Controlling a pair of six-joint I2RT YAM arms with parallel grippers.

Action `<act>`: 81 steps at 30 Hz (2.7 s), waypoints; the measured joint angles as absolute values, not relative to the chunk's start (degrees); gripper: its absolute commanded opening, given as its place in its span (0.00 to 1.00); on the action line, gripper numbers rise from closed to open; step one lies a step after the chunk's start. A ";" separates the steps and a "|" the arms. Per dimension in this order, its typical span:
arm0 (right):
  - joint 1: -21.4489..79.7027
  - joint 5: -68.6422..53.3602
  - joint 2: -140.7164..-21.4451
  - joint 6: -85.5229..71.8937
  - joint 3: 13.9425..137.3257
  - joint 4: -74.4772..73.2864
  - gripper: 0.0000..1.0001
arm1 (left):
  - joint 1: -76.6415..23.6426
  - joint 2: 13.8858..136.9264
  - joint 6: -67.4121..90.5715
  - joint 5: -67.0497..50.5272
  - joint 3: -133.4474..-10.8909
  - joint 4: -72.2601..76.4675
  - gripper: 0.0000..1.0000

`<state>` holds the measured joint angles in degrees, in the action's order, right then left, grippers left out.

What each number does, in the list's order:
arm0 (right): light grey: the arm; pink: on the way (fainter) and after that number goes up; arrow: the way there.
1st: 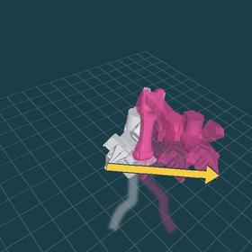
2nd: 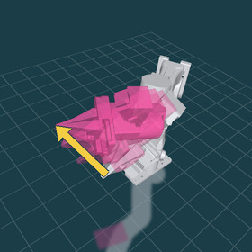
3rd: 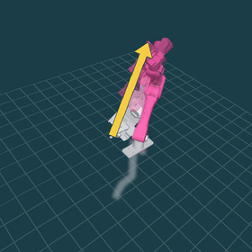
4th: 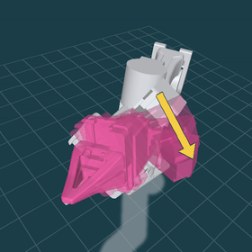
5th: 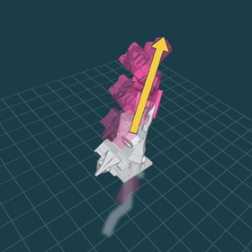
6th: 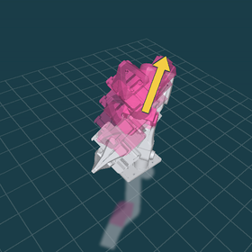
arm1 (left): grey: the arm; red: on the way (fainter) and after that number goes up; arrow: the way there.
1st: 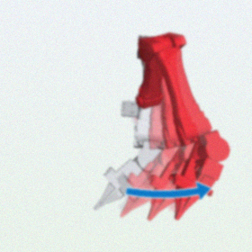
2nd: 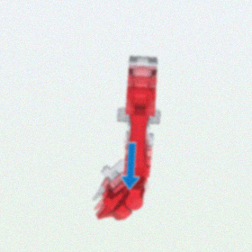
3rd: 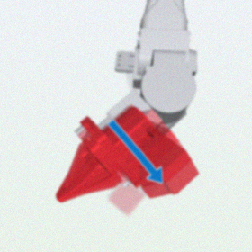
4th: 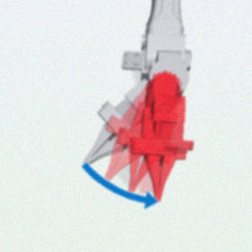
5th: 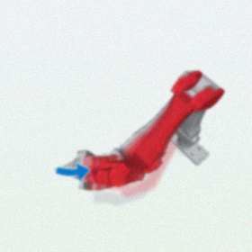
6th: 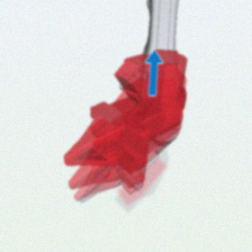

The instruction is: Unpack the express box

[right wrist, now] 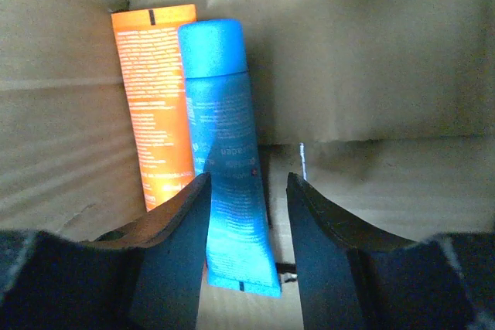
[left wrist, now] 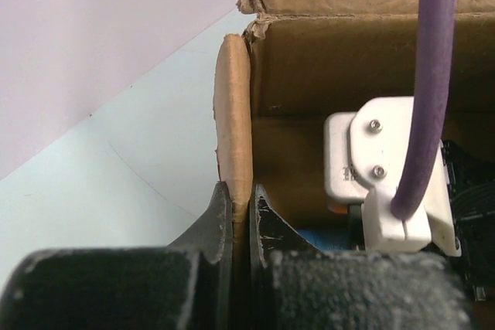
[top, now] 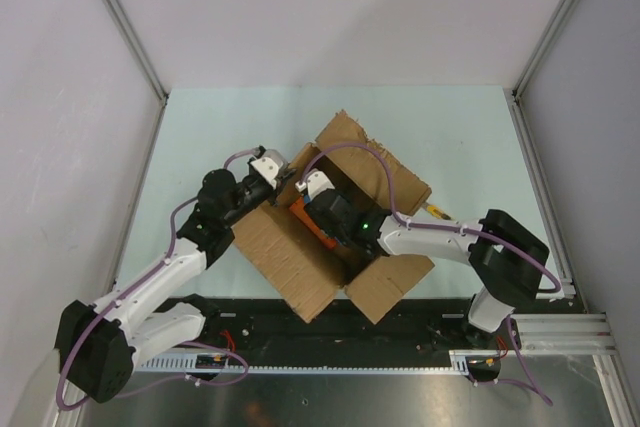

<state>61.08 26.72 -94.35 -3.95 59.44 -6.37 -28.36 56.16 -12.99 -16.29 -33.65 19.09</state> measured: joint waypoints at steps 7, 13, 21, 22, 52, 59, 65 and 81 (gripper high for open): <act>61.54 26.44 -96.86 -3.79 59.42 -3.64 0.49 | -27.44 57.28 -11.77 -16.34 -33.65 19.16 0.00; 61.58 26.28 -97.49 -3.33 59.09 -2.46 0.45 | -27.07 57.69 -11.42 -16.34 -33.65 19.16 0.00; 62.35 26.48 -98.35 -1.98 58.94 -1.43 0.14 | -26.52 57.78 -11.22 -16.73 -33.65 19.03 0.00; 62.48 26.55 -98.35 -1.89 58.94 -1.41 0.14 | -26.44 57.78 -11.09 -16.80 -33.65 19.03 0.00; 53.84 20.32 -81.03 -9.17 61.82 -6.59 0.02 | -26.22 68.51 -7.11 -8.99 -44.23 8.12 0.08; 48.53 17.98 -73.01 -12.27 66.32 -7.60 0.03 | -26.09 74.72 -5.48 -6.68 -50.83 1.21 0.20; 36.67 19.86 -64.58 -14.94 67.48 -10.63 0.04 | -25.32 77.41 -4.14 -6.59 -54.85 -3.90 0.22; 6.57 23.09 -70.35 -24.60 54.57 -22.79 0.01 | -22.41 80.58 -1.43 -7.99 -57.71 -8.93 0.23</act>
<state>6.57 23.09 -70.35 -24.60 54.57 -22.79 -22.41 80.58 -1.43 -7.99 -57.71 -8.93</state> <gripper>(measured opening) 0.170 0.231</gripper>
